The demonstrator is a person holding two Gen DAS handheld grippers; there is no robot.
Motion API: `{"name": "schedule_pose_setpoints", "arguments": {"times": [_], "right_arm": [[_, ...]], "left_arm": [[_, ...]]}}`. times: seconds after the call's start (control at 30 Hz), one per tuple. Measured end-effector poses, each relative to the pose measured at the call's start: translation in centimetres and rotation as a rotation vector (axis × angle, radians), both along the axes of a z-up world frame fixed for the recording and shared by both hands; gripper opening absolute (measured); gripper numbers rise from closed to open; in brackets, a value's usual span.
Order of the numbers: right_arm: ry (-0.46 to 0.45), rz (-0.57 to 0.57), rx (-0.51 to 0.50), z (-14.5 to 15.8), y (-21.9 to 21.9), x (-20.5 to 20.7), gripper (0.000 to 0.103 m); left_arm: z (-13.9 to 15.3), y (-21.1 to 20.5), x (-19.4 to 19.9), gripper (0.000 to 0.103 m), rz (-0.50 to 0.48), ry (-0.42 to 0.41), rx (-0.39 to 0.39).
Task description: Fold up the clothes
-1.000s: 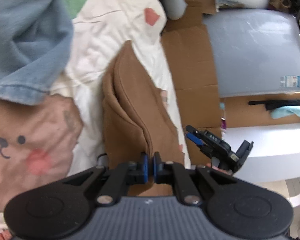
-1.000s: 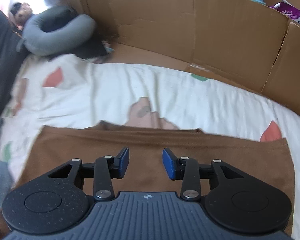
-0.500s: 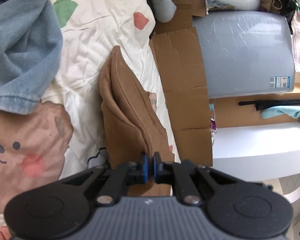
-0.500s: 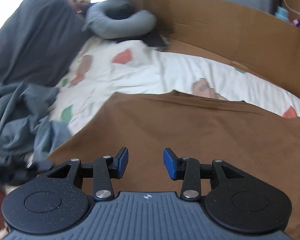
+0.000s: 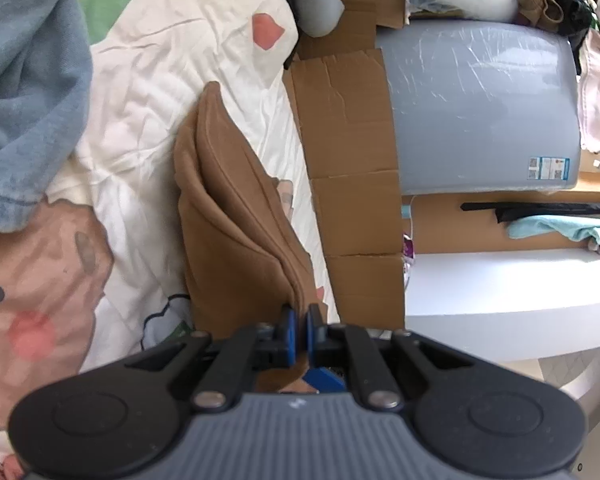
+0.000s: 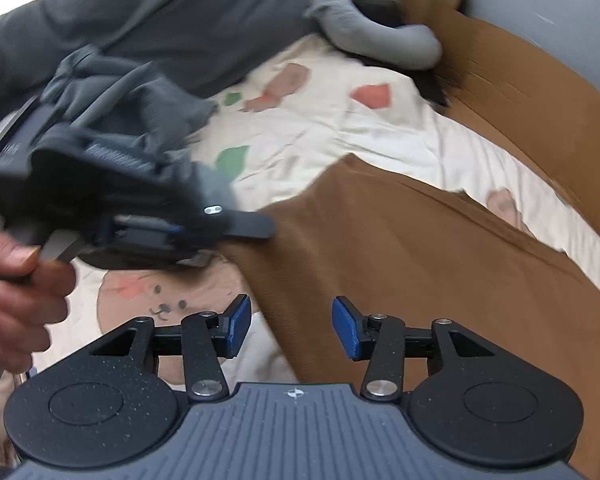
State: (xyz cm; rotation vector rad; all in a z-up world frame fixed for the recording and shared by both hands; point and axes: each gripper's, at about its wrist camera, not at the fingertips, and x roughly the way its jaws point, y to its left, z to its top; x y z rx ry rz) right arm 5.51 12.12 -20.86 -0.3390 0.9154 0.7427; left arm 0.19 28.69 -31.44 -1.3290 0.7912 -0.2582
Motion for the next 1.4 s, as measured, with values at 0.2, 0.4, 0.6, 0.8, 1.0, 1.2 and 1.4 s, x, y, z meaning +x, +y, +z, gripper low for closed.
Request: {"name": "schedule_pose_setpoints", "arguments": {"times": [0.2, 0.4, 0.6, 0.8, 1.0, 1.2, 1.4], "right_arm": [[-0.101, 0.001, -0.111, -1.1, 2.1, -0.3, 0.055], [-0.168, 0.014, -0.175, -1.8, 4.0, 0.5, 0.054], [-0.186, 0.026, -0.171, -2.4, 5.3, 1.3, 0.032], [-0.152, -0.002, -0.129, -2.6, 5.2, 1.9, 0.005], [-0.129, -0.024, -0.104, -2.3, 4.4, 2.2, 0.005], [-0.123, -0.023, -0.092, -2.2, 4.0, 2.4, 0.005], [-0.115, -0.04, -0.082, -2.2, 3.9, 2.5, 0.004]], "left_arm": [[0.2, -0.3, 0.3, 0.006, -0.007, -0.008, -0.009], [0.3, -0.1, 0.5, 0.006, 0.003, -0.013, -0.027], [0.6, -0.4, 0.5, 0.006, 0.009, -0.029, -0.067], [1.7, 2.3, -0.4, 0.024, 0.081, -0.046, -0.011], [0.9, 6.3, 0.5, 0.055, 0.229, -0.009, 0.103], [-1.7, 6.3, 4.4, 0.079, 0.249, 0.017, 0.139], [-4.5, 5.4, 8.1, 0.081, 0.22, 0.076, 0.121]]}}
